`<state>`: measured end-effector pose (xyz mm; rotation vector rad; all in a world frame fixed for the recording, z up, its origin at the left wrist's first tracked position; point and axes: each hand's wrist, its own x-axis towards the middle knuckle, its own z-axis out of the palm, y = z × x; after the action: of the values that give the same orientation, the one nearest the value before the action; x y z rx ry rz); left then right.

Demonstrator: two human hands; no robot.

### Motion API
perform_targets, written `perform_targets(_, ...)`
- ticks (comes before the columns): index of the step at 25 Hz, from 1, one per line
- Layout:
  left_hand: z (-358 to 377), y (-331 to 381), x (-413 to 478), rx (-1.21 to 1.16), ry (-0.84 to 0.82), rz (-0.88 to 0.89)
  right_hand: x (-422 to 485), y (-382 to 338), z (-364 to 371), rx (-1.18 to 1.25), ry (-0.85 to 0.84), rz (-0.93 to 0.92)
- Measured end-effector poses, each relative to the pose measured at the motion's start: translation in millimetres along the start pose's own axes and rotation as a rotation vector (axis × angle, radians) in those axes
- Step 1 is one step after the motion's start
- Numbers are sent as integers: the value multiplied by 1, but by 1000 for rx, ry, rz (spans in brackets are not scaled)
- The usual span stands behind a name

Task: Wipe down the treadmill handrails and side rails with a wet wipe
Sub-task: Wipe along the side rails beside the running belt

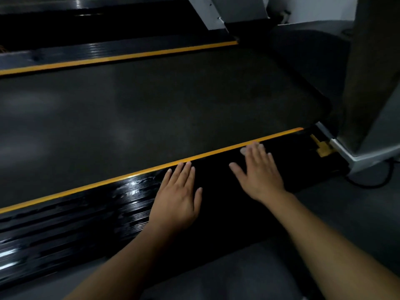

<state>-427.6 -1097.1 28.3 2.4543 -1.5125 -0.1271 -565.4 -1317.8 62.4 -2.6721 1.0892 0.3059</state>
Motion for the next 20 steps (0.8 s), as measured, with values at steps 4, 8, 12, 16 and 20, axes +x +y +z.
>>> perform_targets(4, 1, -1, 0, 11, 8, 6, -33, -65, 37, -142, 36, -291)
perform_targets(8, -2, 0, -1, -21, -13, 11, -28, 2, 21, -140, 170, -94)
perform_targets(12, -2, -1, -1, -23, -30, 15, -27, 20, 12, -64, 81, 86)
perform_targets(16, -2, 0, -1, 4, -10, 0, -55, -48, 46, -148, 113, -207)
perform_targets(20, -3, 1, -2, -2, -22, 8, -52, -18, 40, -173, 175, -216)
